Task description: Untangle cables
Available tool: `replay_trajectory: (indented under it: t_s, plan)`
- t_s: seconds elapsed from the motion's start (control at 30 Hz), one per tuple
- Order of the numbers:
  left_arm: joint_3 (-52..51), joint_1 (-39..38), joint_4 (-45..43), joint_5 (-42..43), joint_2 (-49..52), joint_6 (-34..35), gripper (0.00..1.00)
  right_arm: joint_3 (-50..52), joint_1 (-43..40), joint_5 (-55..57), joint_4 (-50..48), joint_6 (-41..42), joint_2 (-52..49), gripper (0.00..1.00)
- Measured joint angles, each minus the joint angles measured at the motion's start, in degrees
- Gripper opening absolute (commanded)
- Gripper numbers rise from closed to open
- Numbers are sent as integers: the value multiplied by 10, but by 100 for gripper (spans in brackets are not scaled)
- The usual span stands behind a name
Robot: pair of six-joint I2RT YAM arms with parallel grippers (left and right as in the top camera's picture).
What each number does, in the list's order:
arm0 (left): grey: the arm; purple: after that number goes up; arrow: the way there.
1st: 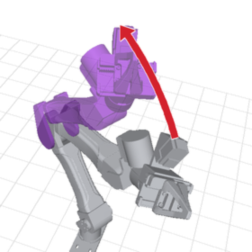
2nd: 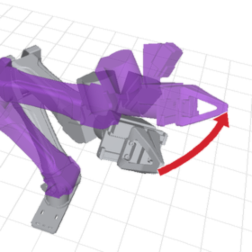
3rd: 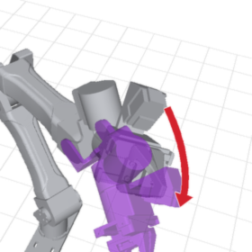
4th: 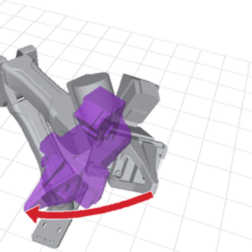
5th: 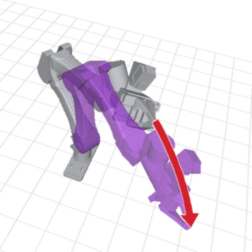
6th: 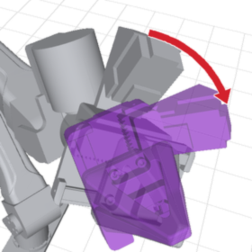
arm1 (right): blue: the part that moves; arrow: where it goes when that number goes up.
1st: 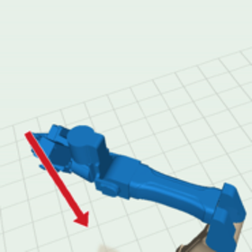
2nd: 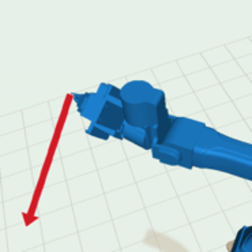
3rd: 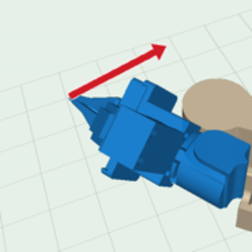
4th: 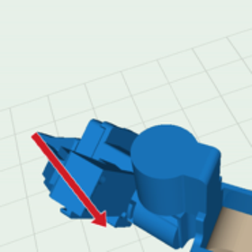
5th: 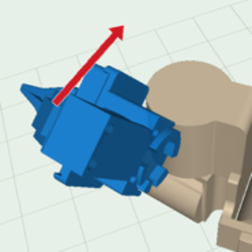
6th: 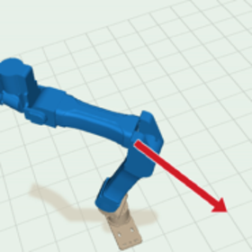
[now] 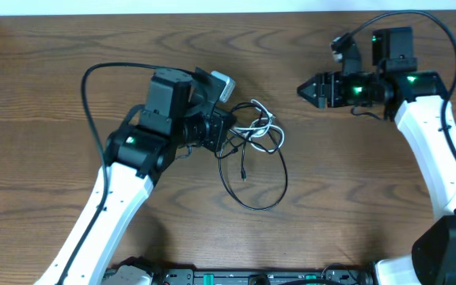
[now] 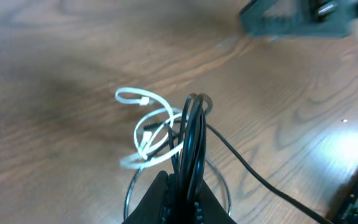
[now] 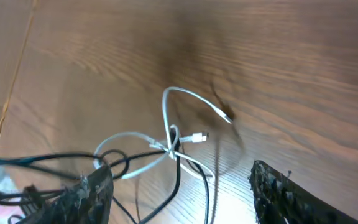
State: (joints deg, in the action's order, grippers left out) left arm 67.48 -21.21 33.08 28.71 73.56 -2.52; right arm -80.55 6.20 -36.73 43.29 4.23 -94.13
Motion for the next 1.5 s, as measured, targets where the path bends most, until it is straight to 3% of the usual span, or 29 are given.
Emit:
replay_trajectory:
  t_s: [0.43,0.77,1.17,1.33,1.5]
  plan:
    - [0,0,6,11,-32,-5,7,0,48,-89,-4,-13,-97,63]
    - [0,0,49,-43,-28,-5,7,0,68,-100,-4,-9,-148,63]
    - [0,0,104,-51,85,-36,7,0,112,-66,-20,5,-172,61]
    - [0,0,104,-72,93,-42,8,0,111,-55,-26,31,-176,59]
    - [0,0,104,-83,93,-58,7,0,115,-52,-52,107,-199,57]
